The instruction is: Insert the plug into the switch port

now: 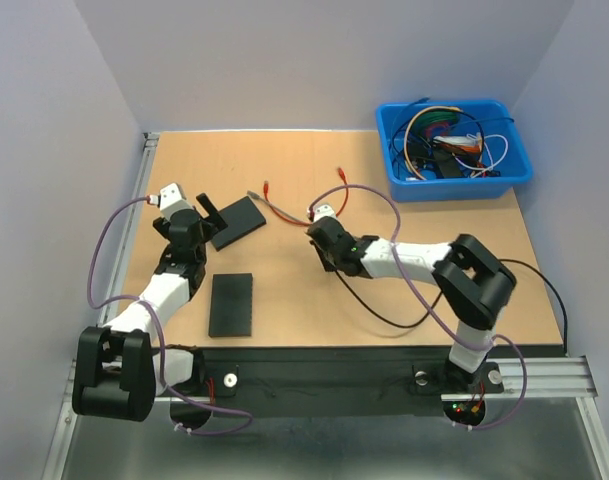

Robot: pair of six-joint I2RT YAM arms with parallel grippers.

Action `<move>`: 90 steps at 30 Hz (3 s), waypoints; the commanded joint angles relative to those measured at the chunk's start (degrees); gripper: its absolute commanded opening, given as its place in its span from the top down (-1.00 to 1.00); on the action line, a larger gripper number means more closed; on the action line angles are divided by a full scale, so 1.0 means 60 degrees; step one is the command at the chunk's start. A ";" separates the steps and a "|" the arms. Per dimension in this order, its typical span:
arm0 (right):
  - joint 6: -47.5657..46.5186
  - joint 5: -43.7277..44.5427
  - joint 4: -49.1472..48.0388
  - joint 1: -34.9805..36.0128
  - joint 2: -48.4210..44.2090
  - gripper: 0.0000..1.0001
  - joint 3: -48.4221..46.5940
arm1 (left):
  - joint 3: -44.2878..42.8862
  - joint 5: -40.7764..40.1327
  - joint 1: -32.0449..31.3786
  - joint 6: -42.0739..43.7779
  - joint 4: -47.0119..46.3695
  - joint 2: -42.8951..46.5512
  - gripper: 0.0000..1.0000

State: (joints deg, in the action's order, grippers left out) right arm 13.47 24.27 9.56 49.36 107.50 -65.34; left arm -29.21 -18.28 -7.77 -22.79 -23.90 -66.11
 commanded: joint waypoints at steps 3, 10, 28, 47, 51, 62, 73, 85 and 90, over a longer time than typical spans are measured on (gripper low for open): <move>0.0025 -0.2680 -0.1886 0.0049 -0.2680 0.99 0.1733 | 0.0298 0.0395 0.0079 -0.0187 -0.0703 0.0514 -0.97; 0.0112 -0.4454 -0.2677 0.0064 -0.4366 0.99 0.3522 | 0.1089 0.1831 0.0605 -0.1416 -0.1408 0.0662 -0.97; 0.0391 -0.4514 -0.2912 0.0049 -0.4923 0.99 0.4283 | -0.1837 0.4157 0.2393 -0.0773 -0.1319 -0.3435 -0.92; 0.0464 -0.4368 -0.2883 0.0064 -0.4529 0.99 0.4123 | -0.2998 0.7061 0.2570 -0.0421 -0.0353 -0.5536 -0.68; 0.0508 -0.4426 -0.2883 0.0064 -0.4383 0.99 0.3933 | -0.2472 0.7163 0.2233 -0.0406 -0.0294 -0.5097 -0.67; 0.0071 -0.5056 -0.2722 0.0078 -0.2977 0.99 0.2352 | -0.2674 0.6973 0.1734 0.0018 -0.0221 -0.4831 -0.68; -0.0473 -0.5231 -0.2151 0.0064 -0.0370 0.99 -0.0182 | -0.3203 0.7236 0.1662 0.0194 -0.0791 -0.5388 -0.65; -0.0503 -0.5832 -0.1946 0.0064 0.1418 0.99 -0.2028 | -0.3100 0.7252 0.1063 0.0560 -0.0865 -0.5286 -0.65; -0.0546 -0.5599 -0.1843 0.0049 0.1916 0.99 -0.2469 | -0.3232 0.6578 0.0622 0.0823 -0.0515 -0.5242 -0.65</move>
State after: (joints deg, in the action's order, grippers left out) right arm 11.25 -9.43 -0.91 49.47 117.03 -76.31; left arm -47.79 23.46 -2.04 -20.29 -27.03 -99.00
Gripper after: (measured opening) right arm 0.177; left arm 0.829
